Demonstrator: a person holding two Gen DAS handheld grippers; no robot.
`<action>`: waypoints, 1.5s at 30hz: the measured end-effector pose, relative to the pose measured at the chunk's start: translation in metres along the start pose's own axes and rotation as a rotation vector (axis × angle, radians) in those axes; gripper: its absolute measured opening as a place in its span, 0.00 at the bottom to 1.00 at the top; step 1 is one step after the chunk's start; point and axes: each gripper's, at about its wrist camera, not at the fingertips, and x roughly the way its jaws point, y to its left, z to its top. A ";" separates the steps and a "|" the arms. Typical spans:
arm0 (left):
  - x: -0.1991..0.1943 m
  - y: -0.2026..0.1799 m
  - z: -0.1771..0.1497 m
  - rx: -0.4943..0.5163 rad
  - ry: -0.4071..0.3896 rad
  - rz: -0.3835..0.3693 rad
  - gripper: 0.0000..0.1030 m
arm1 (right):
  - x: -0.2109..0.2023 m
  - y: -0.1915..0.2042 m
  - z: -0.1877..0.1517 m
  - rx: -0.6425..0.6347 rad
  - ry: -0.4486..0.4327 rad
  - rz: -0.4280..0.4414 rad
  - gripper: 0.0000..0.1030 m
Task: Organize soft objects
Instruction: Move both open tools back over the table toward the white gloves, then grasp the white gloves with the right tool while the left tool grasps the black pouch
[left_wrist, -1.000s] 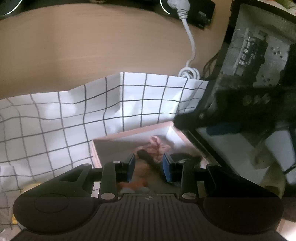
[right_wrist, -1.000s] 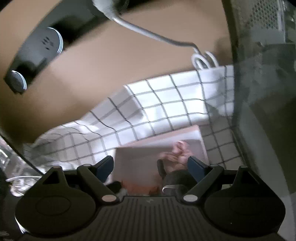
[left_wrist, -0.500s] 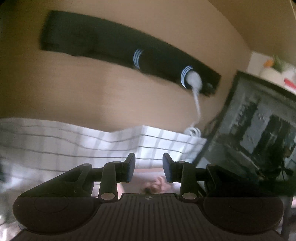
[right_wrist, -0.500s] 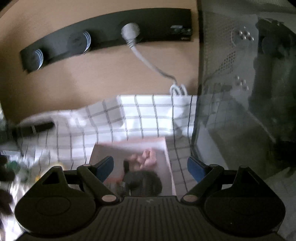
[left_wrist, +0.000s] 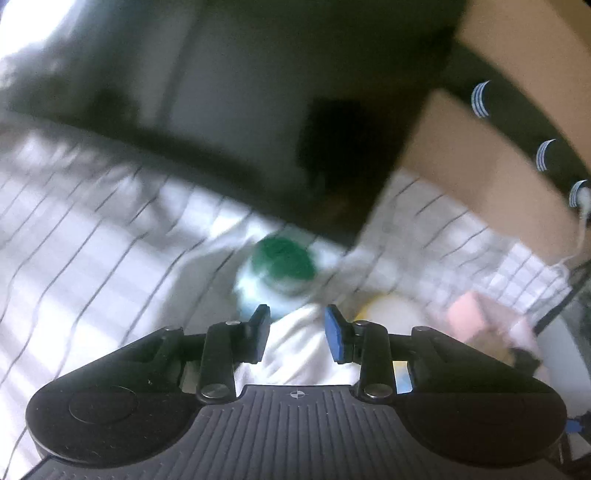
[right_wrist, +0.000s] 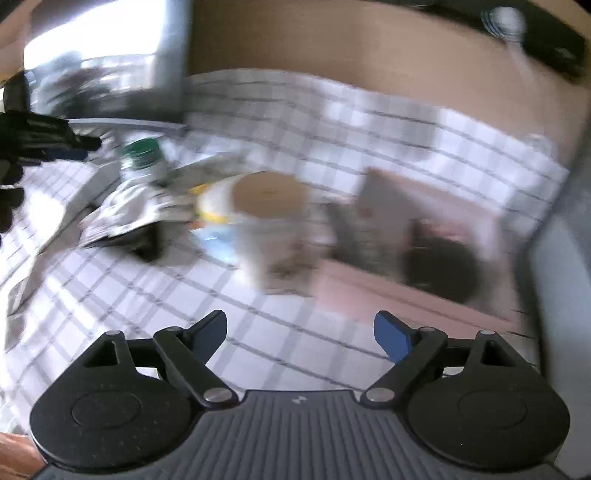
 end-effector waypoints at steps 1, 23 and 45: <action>0.002 0.005 -0.004 0.004 0.025 0.007 0.34 | 0.005 0.009 0.003 -0.009 0.010 0.026 0.85; 0.064 -0.009 -0.031 0.089 0.182 -0.018 0.33 | 0.033 0.048 0.010 -0.080 0.106 0.080 0.85; -0.047 0.052 -0.064 -0.041 0.073 0.003 0.32 | 0.092 0.142 0.063 -0.095 -0.023 0.224 0.83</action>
